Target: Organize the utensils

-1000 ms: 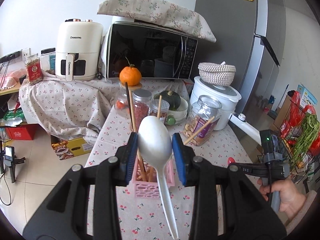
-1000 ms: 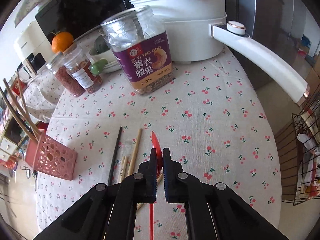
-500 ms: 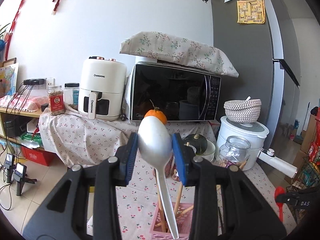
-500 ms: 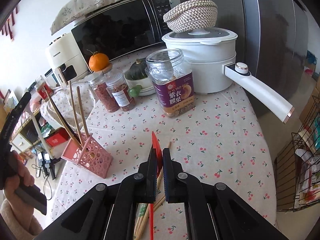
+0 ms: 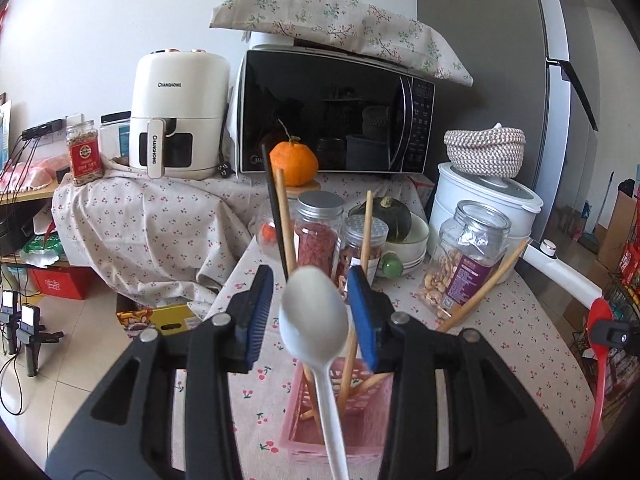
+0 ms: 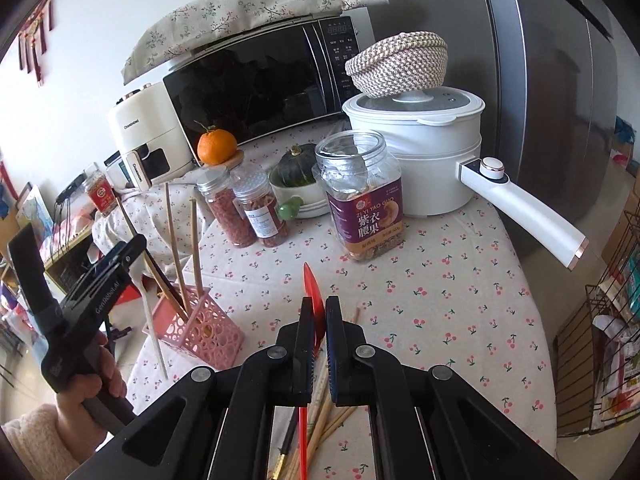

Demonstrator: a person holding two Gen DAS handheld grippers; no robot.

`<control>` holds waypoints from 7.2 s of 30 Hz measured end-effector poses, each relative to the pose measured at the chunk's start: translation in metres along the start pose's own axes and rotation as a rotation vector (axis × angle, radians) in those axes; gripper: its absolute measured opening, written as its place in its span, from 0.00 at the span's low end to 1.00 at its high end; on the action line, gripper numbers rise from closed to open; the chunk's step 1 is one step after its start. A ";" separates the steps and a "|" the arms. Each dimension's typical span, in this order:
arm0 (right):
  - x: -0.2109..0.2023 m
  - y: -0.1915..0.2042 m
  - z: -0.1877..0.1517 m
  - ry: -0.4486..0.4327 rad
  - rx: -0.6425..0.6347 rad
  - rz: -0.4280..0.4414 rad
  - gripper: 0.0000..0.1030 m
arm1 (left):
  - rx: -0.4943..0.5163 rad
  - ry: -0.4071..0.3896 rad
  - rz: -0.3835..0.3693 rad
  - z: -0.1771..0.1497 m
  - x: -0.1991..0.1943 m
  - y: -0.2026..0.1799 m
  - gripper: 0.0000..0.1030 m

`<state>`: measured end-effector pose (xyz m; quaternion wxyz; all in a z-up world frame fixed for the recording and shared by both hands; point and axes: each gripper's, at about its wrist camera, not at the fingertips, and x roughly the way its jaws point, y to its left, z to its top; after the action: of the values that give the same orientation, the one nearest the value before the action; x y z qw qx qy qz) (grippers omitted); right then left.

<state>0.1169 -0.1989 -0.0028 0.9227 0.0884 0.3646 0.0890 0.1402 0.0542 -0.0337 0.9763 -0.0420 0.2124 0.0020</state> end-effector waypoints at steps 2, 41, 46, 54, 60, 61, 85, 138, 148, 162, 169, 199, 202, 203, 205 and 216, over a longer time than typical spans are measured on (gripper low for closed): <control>-0.003 0.005 0.002 -0.027 0.002 0.011 0.05 | 0.005 0.014 -0.019 0.000 -0.005 0.000 0.45; -0.007 0.015 -0.012 0.109 -0.030 0.011 0.05 | 0.008 0.835 0.006 -0.103 0.024 0.019 0.34; -0.016 0.015 -0.008 0.077 -0.009 0.018 0.05 | 0.005 0.664 -0.070 -0.063 -0.028 0.020 0.28; -0.012 0.022 -0.006 0.071 -0.020 0.022 0.05 | -0.027 0.374 -0.105 0.008 -0.066 0.031 0.04; -0.011 0.020 -0.005 0.075 -0.026 0.019 0.05 | -0.029 0.368 -0.119 0.010 -0.059 0.029 0.01; -0.011 0.019 -0.004 0.076 -0.020 0.020 0.05 | -0.011 0.376 -0.108 0.009 -0.059 0.028 0.01; -0.003 0.014 -0.010 0.110 -0.024 0.014 0.05 | -0.430 0.712 -0.068 -0.110 0.049 0.083 0.06; -0.026 0.070 0.018 -0.213 0.028 0.112 0.05 | 0.144 0.269 -0.037 0.010 -0.035 0.006 0.62; 0.000 0.131 0.038 -0.401 0.005 0.075 0.05 | 0.024 0.425 0.019 -0.005 -0.036 0.064 0.79; 0.047 0.163 0.032 -0.557 -0.026 -0.116 0.05 | -0.079 0.497 -0.009 -0.009 -0.028 0.081 0.79; 0.052 0.152 0.022 -0.503 0.006 -0.089 0.06 | -0.081 0.491 -0.006 -0.008 -0.026 0.080 0.79; -0.013 -0.010 -0.026 0.086 0.061 -0.160 0.83 | 0.080 0.621 -0.185 -0.045 -0.038 -0.020 0.82; 0.004 -0.026 -0.040 0.195 0.056 -0.190 0.83 | 0.087 0.653 -0.210 -0.053 -0.037 -0.036 0.82; 0.009 -0.031 -0.044 0.230 0.059 -0.199 0.83 | 0.092 0.663 -0.214 -0.056 -0.037 -0.042 0.82; 0.014 -0.042 -0.050 0.283 0.080 -0.198 0.83 | 0.102 0.691 -0.223 -0.060 -0.034 -0.055 0.82; 0.013 -0.079 -0.048 0.340 0.106 -0.197 0.83 | 0.142 0.750 -0.231 -0.072 0.021 -0.129 0.26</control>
<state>0.1009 -0.2675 -0.0634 0.8461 0.0847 0.5262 -0.0073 0.1322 -0.0802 -0.0975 0.8253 0.0040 0.5476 -0.1379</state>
